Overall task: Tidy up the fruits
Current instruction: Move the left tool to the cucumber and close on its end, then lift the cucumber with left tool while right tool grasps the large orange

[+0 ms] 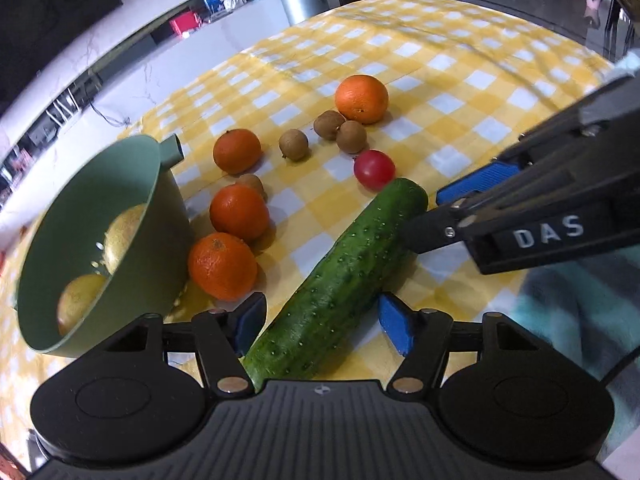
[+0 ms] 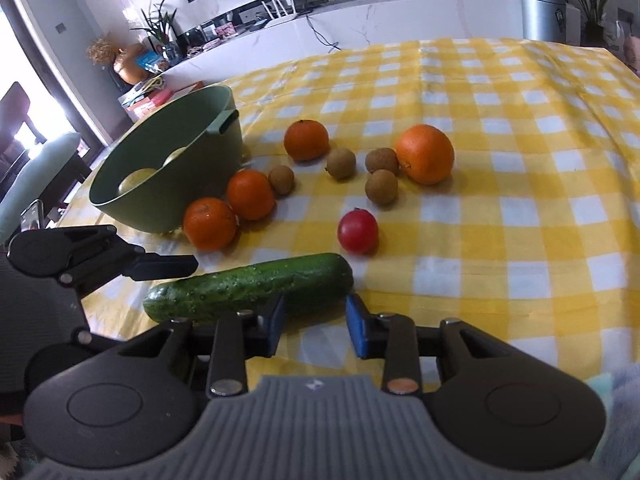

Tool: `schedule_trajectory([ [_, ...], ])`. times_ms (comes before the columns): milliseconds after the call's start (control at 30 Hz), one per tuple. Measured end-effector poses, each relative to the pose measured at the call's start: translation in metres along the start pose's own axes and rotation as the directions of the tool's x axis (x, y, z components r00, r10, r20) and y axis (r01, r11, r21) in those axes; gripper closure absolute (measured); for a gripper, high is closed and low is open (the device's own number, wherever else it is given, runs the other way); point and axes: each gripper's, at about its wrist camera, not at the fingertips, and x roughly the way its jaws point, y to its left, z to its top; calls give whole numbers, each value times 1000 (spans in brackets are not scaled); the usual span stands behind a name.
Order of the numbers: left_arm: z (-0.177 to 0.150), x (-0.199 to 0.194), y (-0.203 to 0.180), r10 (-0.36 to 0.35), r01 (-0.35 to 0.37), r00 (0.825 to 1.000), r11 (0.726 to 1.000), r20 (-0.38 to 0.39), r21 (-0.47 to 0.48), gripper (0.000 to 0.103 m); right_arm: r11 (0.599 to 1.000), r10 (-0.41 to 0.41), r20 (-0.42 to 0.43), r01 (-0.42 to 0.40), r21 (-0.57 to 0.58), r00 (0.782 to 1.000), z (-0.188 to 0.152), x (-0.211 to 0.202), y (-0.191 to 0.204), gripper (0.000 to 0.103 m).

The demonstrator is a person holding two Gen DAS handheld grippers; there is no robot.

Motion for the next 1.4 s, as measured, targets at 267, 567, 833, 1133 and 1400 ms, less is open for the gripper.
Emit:
schedule_trajectory([
  [267,-1,6,3,-61,61,998,998,35,-17,37,997,-28,13,27,70,1000,1,0,-9,63],
  [567,-4,5,1,-59,62,996,997,63,-47,44,995,-27,32,24,101,999,1,-3,-13,60],
  [833,-7,-3,14,-110,119,992,977,60,-176,50,995,-47,32,44,90,998,1,-4,-12,59],
  [1133,-1,4,11,-131,134,991,981,33,-139,52,996,-48,14,47,81,999,2,-2,-11,53],
  [1400,-1,10,9,-150,154,988,976,40,-151,57,996,-49,18,47,79,999,1,-2,-10,53],
])
